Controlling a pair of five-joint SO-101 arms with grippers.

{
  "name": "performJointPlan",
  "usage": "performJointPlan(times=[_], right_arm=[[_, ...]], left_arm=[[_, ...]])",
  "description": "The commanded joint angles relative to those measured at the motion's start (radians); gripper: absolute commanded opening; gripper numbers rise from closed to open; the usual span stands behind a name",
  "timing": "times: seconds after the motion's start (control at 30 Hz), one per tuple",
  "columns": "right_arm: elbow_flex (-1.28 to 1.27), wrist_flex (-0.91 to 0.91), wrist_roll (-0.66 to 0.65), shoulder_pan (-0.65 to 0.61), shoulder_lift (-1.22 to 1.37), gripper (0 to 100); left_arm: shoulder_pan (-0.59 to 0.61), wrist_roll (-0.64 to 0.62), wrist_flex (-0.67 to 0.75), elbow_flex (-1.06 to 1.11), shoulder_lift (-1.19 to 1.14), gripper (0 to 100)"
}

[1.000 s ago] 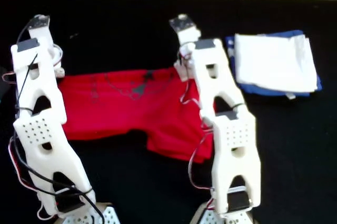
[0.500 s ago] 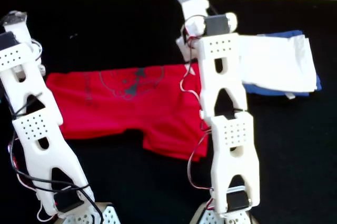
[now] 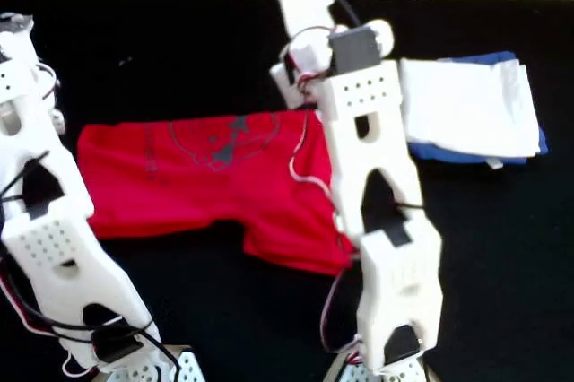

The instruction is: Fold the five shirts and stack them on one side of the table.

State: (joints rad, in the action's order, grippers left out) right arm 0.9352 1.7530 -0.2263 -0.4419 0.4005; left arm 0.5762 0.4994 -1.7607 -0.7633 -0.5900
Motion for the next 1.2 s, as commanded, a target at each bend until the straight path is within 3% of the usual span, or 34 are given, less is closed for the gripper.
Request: performJointPlan(times=[0.0, 0.17, 0.33, 0.5, 0.67, 0.87, 1.17], right_arm=[[-0.246, -0.002, 0.014, -0.039, -0.162, 2.9], [-0.562, -0.073, 0.015, -0.079, -0.272, 0.8], [-1.012, -0.372, 0.012, -0.093, -0.415, 0.7], [-1.432, -0.677, 0.006, -0.071, -0.441, 0.7], [-1.616, -0.891, 0.002, 0.050, -0.397, 0.7], [-1.569, -0.839, -0.087, 0.186, -0.386, 0.7], [-1.495, -0.673, -0.084, 0.079, -0.668, 0.7]], left_arm=[[-0.024, 0.009, 0.094, 0.311, 0.160, 1], [-0.022, 0.008, 0.301, 0.630, 0.219, 1], [0.016, 0.011, 0.557, 0.886, 0.228, 1], [0.094, 0.017, 0.690, 0.921, 0.219, 1], [0.116, 0.109, 0.776, 0.920, 0.219, 1], [0.101, 0.118, 0.747, 0.915, 0.232, 1], [0.036, 0.120, 0.370, 0.877, 0.469, 1]])
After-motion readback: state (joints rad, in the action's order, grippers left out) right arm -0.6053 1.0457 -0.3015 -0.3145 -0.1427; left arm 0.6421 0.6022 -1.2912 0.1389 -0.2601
